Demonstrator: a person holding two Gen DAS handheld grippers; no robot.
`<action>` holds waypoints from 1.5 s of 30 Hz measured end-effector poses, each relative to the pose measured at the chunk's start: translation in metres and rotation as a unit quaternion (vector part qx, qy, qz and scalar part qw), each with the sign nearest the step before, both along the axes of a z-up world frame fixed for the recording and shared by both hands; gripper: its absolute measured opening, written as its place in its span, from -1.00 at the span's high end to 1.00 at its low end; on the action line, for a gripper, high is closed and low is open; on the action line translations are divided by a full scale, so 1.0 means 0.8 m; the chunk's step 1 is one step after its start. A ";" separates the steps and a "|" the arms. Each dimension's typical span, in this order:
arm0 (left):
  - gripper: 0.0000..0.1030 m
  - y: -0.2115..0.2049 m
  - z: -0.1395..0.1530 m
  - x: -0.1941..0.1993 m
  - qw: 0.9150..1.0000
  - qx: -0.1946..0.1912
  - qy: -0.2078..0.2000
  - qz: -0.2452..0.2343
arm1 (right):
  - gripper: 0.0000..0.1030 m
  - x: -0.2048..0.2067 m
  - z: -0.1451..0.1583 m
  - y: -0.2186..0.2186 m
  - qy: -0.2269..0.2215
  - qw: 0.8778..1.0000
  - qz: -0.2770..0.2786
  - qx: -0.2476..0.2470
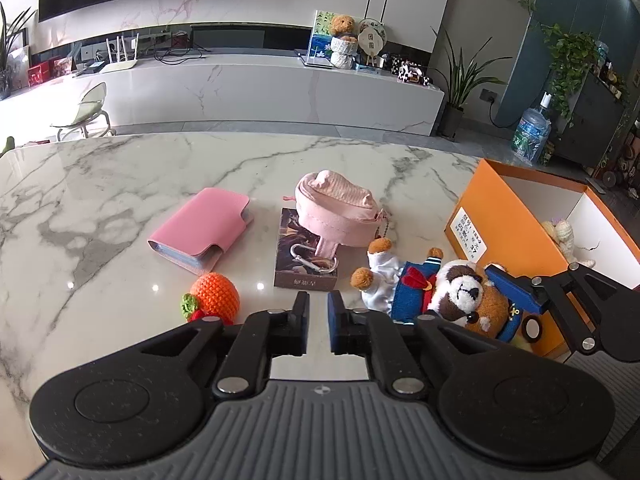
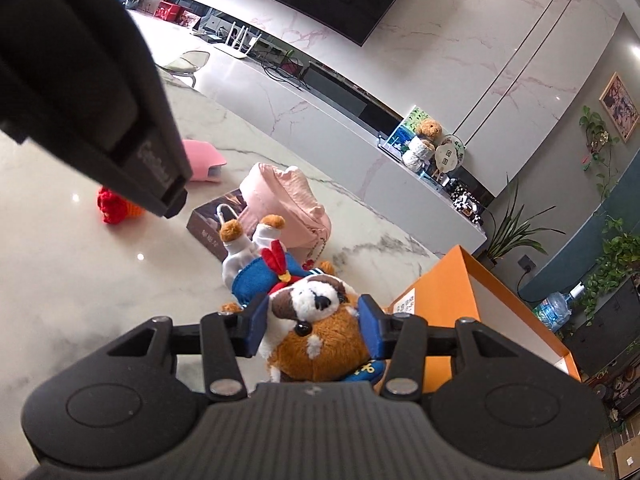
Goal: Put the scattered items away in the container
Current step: 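Close the left tool on the pink clip bag while the right tool holds the dog plush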
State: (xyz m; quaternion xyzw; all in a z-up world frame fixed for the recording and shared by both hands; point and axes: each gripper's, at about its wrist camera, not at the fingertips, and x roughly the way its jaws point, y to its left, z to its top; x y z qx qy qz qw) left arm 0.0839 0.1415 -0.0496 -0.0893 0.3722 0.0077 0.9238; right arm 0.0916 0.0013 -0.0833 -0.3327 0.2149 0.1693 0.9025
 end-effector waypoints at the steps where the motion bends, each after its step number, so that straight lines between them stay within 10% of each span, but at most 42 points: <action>1: 0.53 -0.001 0.001 0.000 1.000 -0.002 -0.001 -0.001 | 0.01 0.003 -0.001 -0.003 -0.002 1.000 -0.006 -0.003; 6: -0.12 -0.005 -0.002 0.019 1.000 -0.014 -0.001 0.003 | 0.01 0.020 -0.004 -0.013 -0.009 1.000 -0.022 -0.010; 11: -0.35 -0.003 -0.007 0.051 1.000 -0.029 -0.003 0.011 | 0.01 0.044 -0.013 -0.010 0.000 1.000 -0.007 -0.024; 23: -0.37 0.013 -0.026 0.138 0.999 -0.043 0.012 0.029 | -0.02 0.089 -0.024 0.001 0.029 0.999 0.012 -0.042; 32: 0.55 0.022 -0.040 0.155 0.998 -0.042 0.015 0.036 | -0.02 0.088 -0.039 -0.001 0.045 0.998 0.005 -0.046; 45: 0.67 0.014 0.016 0.109 0.998 0.000 -0.054 0.041 | -0.02 0.074 -0.023 0.000 0.029 0.999 0.006 -0.041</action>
